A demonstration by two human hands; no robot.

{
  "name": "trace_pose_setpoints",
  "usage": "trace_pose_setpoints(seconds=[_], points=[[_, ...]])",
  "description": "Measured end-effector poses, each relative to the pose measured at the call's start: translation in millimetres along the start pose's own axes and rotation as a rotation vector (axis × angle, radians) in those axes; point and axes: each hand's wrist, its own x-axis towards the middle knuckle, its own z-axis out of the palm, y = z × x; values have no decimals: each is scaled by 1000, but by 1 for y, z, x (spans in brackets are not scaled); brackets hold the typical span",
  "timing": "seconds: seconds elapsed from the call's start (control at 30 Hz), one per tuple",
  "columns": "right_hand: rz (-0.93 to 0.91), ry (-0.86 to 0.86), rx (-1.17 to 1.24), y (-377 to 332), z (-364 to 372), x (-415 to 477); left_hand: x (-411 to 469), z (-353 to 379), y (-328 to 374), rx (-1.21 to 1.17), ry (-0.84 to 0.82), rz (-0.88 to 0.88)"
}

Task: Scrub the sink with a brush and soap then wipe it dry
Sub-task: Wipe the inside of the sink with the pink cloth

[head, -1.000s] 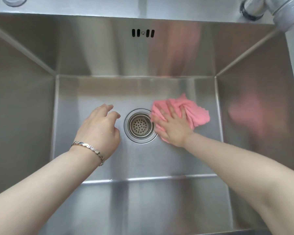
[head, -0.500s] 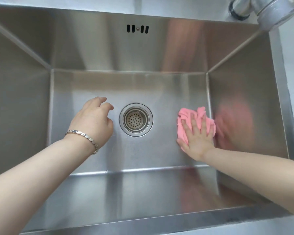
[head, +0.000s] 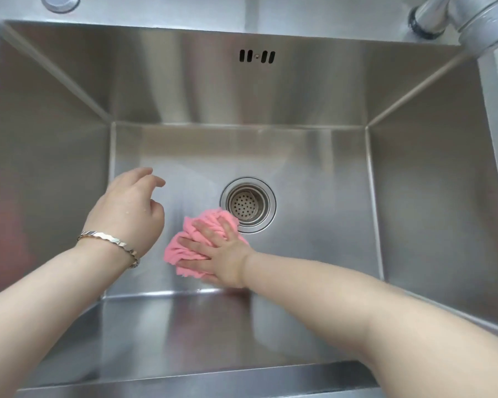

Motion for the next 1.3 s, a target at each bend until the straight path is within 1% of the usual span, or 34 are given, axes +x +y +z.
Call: trace_pose_setpoints(seconds=[0.03,0.07,0.13,0.17,0.23,0.3,0.33,0.4,0.43,0.5,0.53,0.57,0.6,0.63,0.67,0.7,0.73,0.77,0.83,0.9,1.0,1.07,1.13,1.23,1.3], points=[[10,-65,-7,-13,-9,13,-1,0,0,1,2,-1],[-23,-109,-29,-24,-14,23,-1,0,0,2,7,-3],[-144,-179,-77,-35,-15,26,-1,-1,3,5,5,-15],[-202,-185,-93,-32,-16,20,-1,-1,5,3,6,-19],[-262,-201,-88,-12,-16,-4,-1,-2,12,-11,10,-17],[-310,-185,-49,18,-4,-46,-2,-3,21,-28,11,-6],[-307,-223,-43,37,-1,-79,-2,-4,27,-39,17,1],[-262,-268,-53,72,-2,-143,-2,-5,37,-52,25,15],[-244,-274,-97,91,-2,-173,-2,-5,42,-58,25,22],[-91,-435,-132,116,-6,-212,-1,-4,52,-67,26,37],[24,-428,-106,126,-2,-219,-1,-2,58,-72,20,41],[192,-352,-59,131,-4,-216,-1,0,62,-74,16,41],[421,-264,-4,132,-7,-208,-2,1,65,-77,12,41],[649,-229,64,129,-6,-199,-3,1,69,-78,9,46],[817,-274,133,124,-5,-191,-2,0,70,-79,11,49],[919,-349,237,116,-3,-186,-3,-2,71,-76,12,48],[965,-424,325,106,-2,-182,-3,-4,72,-76,14,46],[952,-479,384,93,2,-182,-3,-8,72,-74,17,41],[865,-605,462,69,3,-187,-2,-12,69,-78,14,18],[827,-629,517,58,-4,-186,-2,-17,64,-89,13,-7],[792,-510,663,42,-24,-151,-4,-18,57,-93,-2,-22],[733,-443,670,22,-29,-109,-7,-17,49,-90,-14,-47],[615,-396,675,-9,-38,-64,-12,-16,40,-95,-31,-74],[525,-300,948,-31,-61,-19,-22,-20,28,-148,-65,-169],[502,-212,1047,-32,-81,-8,-27,-25,22,-213,-107,-280]])
